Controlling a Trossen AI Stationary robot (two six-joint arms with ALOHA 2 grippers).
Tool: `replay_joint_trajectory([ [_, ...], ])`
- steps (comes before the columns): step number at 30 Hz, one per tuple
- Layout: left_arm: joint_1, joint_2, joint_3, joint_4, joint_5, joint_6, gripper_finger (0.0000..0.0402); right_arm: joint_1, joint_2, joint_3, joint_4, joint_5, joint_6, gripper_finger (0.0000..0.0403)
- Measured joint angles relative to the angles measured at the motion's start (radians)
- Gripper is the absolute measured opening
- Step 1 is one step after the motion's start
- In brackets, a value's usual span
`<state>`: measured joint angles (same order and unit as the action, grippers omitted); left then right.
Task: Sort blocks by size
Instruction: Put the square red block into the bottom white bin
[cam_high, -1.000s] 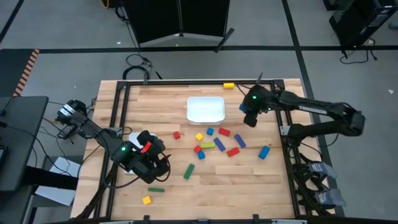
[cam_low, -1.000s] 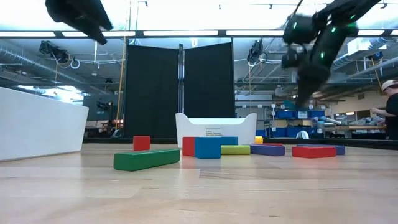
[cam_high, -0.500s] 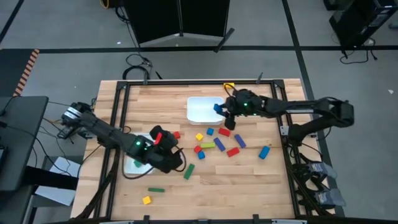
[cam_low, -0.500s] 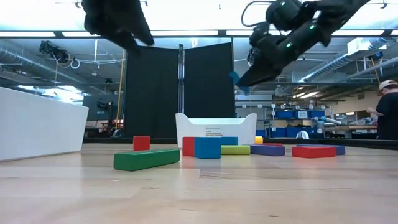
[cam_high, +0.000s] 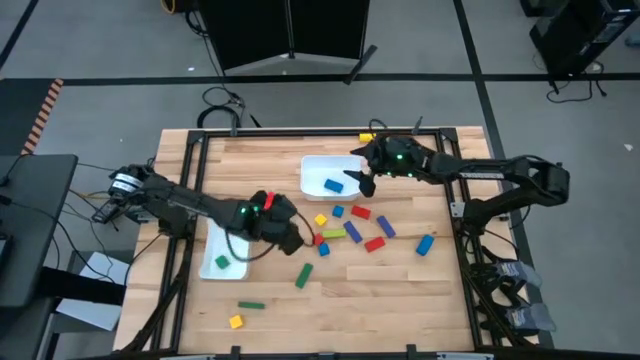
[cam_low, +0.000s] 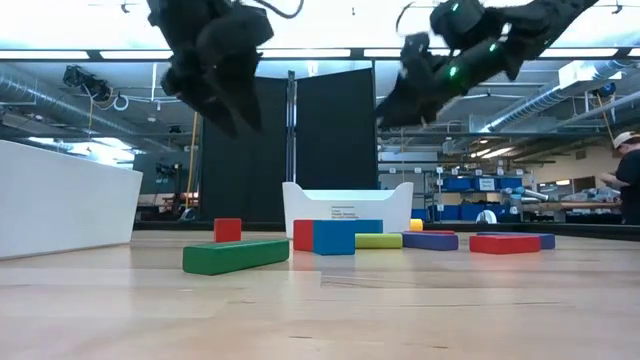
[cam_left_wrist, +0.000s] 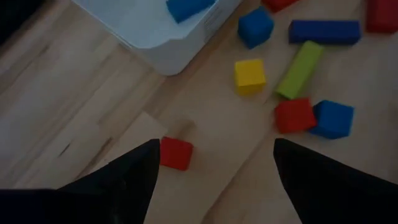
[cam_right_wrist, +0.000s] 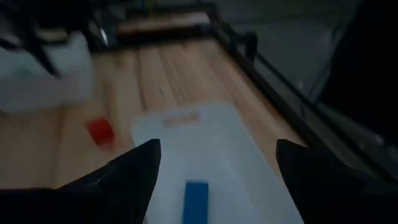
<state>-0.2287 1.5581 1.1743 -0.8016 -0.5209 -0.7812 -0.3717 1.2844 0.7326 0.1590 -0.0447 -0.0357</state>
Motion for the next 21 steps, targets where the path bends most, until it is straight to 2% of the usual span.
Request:
replay_joint_trajectory([
  [6,0.125,0.035,0.0,-0.018,0.112,0.202,0.0321,0.132,-0.097,0.001,0.048,0.005,0.006,0.0313],
  [15,0.245,0.042,0.0,-0.033,0.178,0.396,0.0321,0.379,-0.083,0.0,0.024,0.191,-0.043,0.0317],
  [21,0.286,0.092,0.0,-0.03,0.222,0.464,0.0321,0.469,-0.089,0.0,0.055,0.305,-0.055,0.0318],
])
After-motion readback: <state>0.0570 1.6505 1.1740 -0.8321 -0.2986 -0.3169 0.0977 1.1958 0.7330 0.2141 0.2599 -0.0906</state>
